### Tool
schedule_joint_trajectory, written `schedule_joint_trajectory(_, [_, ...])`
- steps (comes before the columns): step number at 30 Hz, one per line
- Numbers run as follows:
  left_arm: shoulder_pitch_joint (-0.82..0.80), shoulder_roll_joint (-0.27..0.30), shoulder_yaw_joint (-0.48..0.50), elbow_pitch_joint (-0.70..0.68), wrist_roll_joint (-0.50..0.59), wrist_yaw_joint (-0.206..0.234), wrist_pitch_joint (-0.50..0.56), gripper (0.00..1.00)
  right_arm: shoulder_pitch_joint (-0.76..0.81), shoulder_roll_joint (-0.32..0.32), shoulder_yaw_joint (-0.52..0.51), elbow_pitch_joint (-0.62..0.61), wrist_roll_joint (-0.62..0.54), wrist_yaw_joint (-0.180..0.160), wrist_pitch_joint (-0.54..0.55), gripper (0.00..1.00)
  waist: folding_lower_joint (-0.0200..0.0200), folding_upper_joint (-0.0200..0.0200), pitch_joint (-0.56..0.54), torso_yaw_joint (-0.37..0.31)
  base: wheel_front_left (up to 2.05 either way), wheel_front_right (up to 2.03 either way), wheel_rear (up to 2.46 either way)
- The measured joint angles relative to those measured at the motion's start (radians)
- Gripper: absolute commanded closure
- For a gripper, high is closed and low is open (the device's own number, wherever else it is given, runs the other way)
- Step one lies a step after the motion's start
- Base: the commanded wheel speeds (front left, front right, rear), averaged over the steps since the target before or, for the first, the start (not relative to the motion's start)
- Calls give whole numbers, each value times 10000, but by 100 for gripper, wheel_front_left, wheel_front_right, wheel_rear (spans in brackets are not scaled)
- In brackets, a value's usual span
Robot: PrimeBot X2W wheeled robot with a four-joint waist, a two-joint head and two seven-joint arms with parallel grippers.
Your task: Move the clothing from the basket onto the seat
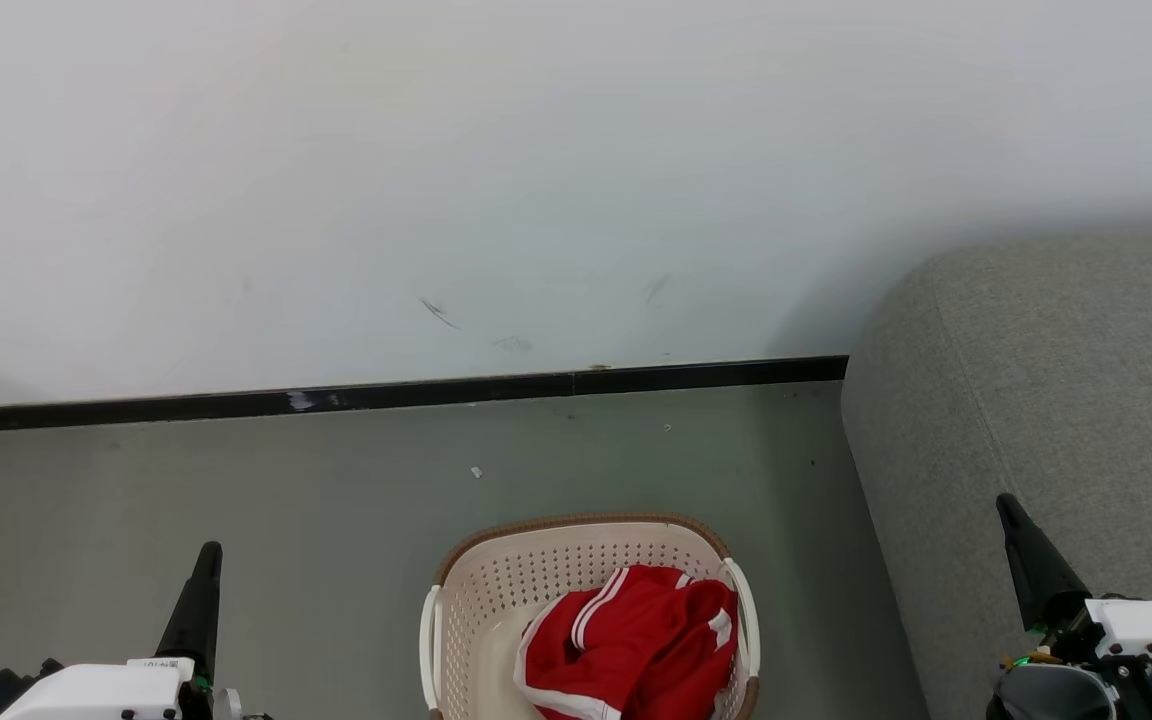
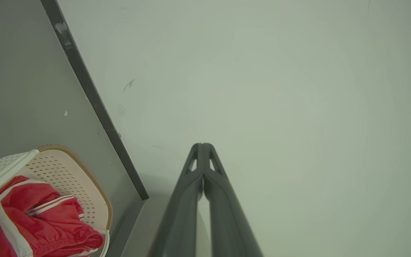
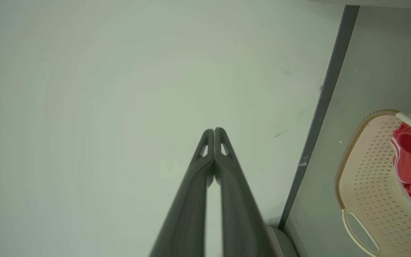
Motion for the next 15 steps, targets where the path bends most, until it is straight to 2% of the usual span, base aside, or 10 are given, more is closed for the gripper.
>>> schedule_joint_trajectory(4, [0,0,0,0,0,0,0,100,0,-4,2,0,0,0,0,100,0,-1,0,0,0,0,0])
schedule_joint_trajectory(5, [15,-6,-6,36,2,4,-4,0,23,8,6,38,0,0,0,0,0,-1,0,0,0,0,0])
schedule_joint_trajectory(10, [407,-251,-86,462,12,6,-12,0,499,339,113,416,-2,-12,0,0,0,-1,2,-1,0,0,0])
schedule_joint_trajectory(15, [443,-257,-222,435,36,6,-102,0,559,351,125,399,-128,-12,-48,0,0,0,5,-3,0,0,0])
